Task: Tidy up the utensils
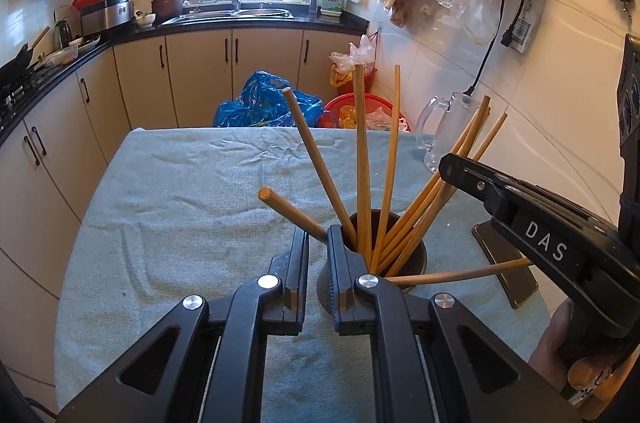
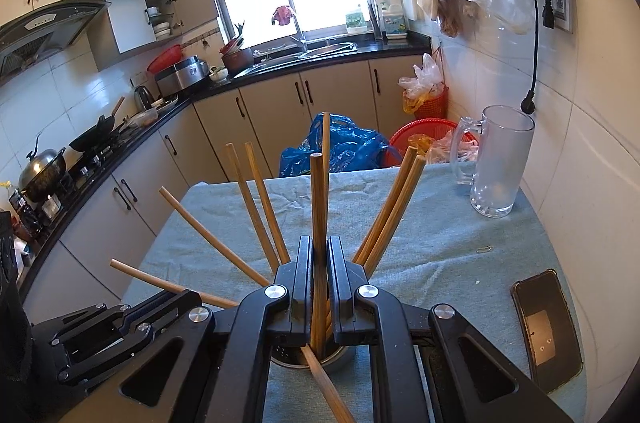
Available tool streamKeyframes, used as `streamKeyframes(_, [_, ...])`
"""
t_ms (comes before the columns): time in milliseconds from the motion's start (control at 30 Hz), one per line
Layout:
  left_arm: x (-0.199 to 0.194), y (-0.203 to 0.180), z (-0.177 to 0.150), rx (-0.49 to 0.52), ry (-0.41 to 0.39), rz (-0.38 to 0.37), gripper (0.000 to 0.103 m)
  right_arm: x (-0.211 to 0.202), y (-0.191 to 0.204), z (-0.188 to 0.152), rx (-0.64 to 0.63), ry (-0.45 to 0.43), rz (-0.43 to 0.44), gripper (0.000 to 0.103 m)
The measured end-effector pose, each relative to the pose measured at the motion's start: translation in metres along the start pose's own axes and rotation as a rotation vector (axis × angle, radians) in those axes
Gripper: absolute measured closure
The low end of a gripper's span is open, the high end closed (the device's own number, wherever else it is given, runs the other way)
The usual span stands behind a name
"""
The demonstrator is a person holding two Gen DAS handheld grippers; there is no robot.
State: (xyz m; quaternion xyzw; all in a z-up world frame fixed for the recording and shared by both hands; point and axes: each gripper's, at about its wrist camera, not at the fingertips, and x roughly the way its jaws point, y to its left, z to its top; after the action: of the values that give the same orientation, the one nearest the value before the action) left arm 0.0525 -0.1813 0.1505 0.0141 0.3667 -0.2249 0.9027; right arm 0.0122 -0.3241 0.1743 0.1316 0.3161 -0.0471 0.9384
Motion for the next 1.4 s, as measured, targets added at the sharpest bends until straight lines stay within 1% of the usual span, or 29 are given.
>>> streamKeyframes(600, [-0.001, 0.000, -0.002, -0.002, 0.001, 0.000, 0.094, 0.000, 0.001, 0.000, -0.003, 0.001, -0.001, 0.095])
streamKeyframes(933, [0.014, 0.014, -0.017, -0.036, 0.075, 0.001, 0.097, 0.000, 0.004, -0.002, -0.007, 0.001, -0.002, 0.095])
streamKeyframes(1067, [0.009, 0.015, -0.015, -0.032, 0.054, -0.013, 0.097, 0.000, 0.004, -0.002, -0.006, 0.005, -0.002, 0.095])
streamKeyframes(1233, [-0.005, 0.016, -0.006, -0.023, 0.002, -0.060, 0.096, -0.001, 0.005, -0.001, -0.007, 0.003, -0.003, 0.095])
streamKeyframes(1267, [-0.007, 0.018, -0.005, -0.022, -0.007, -0.077, 0.095, -0.001, 0.004, -0.001, -0.006, 0.004, -0.002, 0.095])
streamKeyframes(1300, [-0.007, 0.018, -0.004, -0.022, -0.007, -0.092, 0.087, -0.001, 0.004, -0.001, -0.005, 0.004, -0.002, 0.095])
streamKeyframes(1333, [-0.007, 0.017, -0.003, -0.026, -0.007, -0.108, 0.070, -0.001, 0.005, -0.001, -0.005, 0.004, -0.002, 0.095])
streamKeyframes(1400, [-0.007, 0.021, -0.002, -0.054, -0.027, -0.125, 0.056, 0.000, 0.005, 0.000, -0.005, 0.005, -0.002, 0.095])
